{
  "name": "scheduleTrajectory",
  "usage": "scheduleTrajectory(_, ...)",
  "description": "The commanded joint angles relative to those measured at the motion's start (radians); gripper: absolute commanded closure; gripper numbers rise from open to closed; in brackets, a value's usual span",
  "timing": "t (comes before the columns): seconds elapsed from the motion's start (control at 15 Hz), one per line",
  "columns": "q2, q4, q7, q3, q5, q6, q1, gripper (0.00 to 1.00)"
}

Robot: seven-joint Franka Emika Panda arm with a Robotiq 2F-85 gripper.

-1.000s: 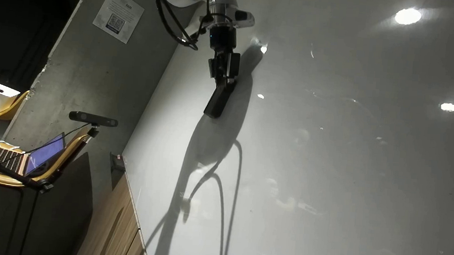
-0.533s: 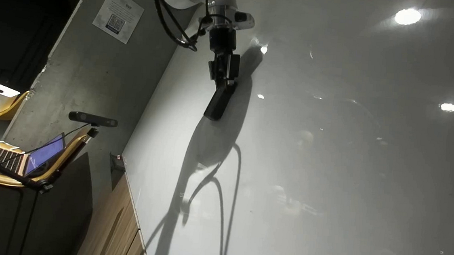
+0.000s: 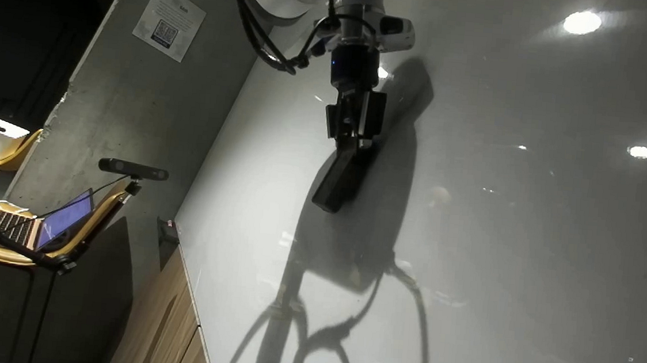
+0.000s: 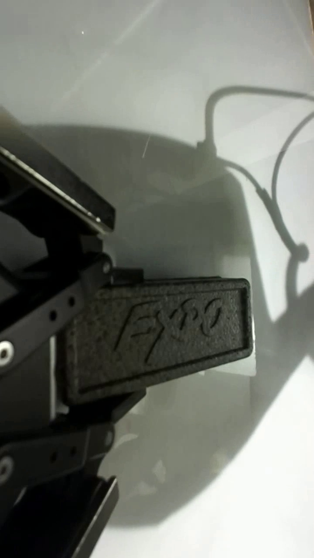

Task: Erase the drawings on the board

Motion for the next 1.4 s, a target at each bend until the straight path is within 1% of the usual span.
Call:
scheduleTrajectory(0.0, 0.083, 0.008, -0.095, -0.088, 0.035, 0.198, -0.060, 0.68)
scheduleTrajectory(0.27, 0.151, 0.040, -0.229, -0.173, 0.121, 0.226, -0.098, 0.68)
scheduleTrajectory(0.33, 0.177, 0.069, -0.260, -0.190, 0.154, 0.209, -0.103, 0.68)
scheduleTrajectory(0.4, 0.175, 0.076, -0.274, -0.195, 0.180, 0.171, -0.105, 0.68)
scheduleTrajectory(0.53, 0.152, 0.084, -0.277, -0.194, 0.207, 0.052, -0.110, 0.68)
scheduleTrajectory(0.6, 0.135, 0.079, -0.271, -0.188, 0.200, 0.008, -0.111, 0.68)
scheduleTrajectory(0.73, 0.109, 0.068, -0.262, -0.178, 0.174, -0.026, -0.112, 0.68)
scheduleTrajectory(1.13, 0.033, 0.024, -0.256, -0.147, 0.133, -0.054, -0.108, 0.68)
scheduleTrajectory(1.2, 0.016, 0.005, -0.257, -0.142, 0.120, -0.056, -0.110, 0.68)
scheduleTrajectory(1.33, -0.030, -0.072, -0.255, -0.139, 0.066, -0.077, -0.120, 0.68)
